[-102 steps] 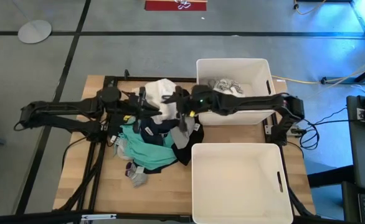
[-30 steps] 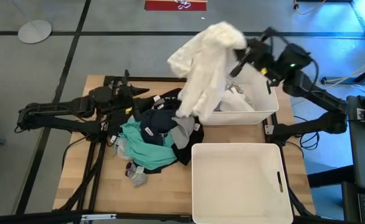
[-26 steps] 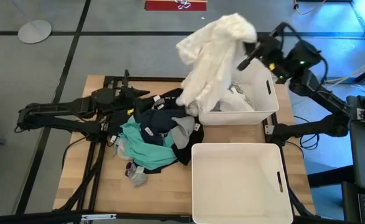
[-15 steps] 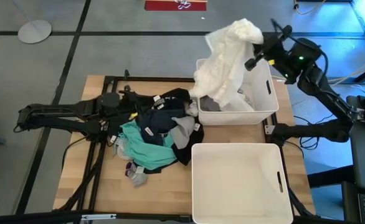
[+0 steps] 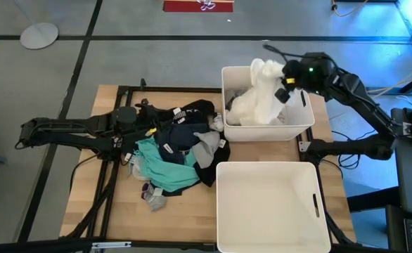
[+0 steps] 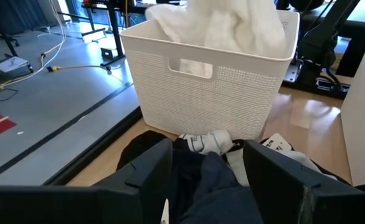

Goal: Sort clothes
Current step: Put the white dress into the top white laundry bin, then put the gray pants into the top white laundry bin

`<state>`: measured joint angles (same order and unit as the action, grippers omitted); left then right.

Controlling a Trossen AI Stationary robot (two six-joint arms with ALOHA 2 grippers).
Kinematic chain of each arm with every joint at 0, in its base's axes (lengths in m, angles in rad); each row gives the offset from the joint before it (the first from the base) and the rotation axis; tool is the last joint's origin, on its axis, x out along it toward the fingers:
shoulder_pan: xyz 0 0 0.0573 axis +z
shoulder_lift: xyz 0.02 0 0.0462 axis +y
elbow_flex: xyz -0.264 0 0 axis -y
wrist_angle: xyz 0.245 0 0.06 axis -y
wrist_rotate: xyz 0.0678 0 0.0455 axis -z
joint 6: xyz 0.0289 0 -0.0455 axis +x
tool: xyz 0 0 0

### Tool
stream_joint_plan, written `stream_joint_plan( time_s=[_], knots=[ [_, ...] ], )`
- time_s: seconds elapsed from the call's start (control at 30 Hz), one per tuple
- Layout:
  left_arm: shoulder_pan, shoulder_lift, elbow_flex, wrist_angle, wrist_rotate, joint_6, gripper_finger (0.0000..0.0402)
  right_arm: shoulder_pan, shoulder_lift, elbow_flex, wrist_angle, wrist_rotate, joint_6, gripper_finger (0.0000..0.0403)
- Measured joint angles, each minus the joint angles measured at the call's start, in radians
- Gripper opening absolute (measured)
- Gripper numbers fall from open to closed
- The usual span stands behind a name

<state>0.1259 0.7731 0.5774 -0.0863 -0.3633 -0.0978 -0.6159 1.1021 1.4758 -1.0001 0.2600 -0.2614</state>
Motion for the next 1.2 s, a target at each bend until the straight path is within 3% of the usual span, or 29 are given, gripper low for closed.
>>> stream_joint_plan(
  time_s=[0.43, 0.67, 0.87, 1.2],
  knots=[
    [-0.002, 0.000, 0.000, -0.002, 0.000, -0.023, 0.0186, 0.000, 0.027, -0.205, 0.029, 0.003, 0.100, 0.0066],
    [-0.002, 0.005, 0.000, -0.009, 0.004, -0.026, 0.0186, 0.000, 0.050, -0.205, -0.001, 0.009, 0.106, 0.0161],
    [-0.002, 0.007, 0.000, -0.008, 0.054, -0.026, 0.0186, 0.000, 0.044, -0.111, -0.165, -0.011, 0.124, 0.0236],
    [-0.002, 0.096, 0.000, 0.127, 0.166, -0.026, 0.0186, 0.001, -0.056, -0.047, -0.154, -0.196, 0.176, 0.0260]
  ],
)
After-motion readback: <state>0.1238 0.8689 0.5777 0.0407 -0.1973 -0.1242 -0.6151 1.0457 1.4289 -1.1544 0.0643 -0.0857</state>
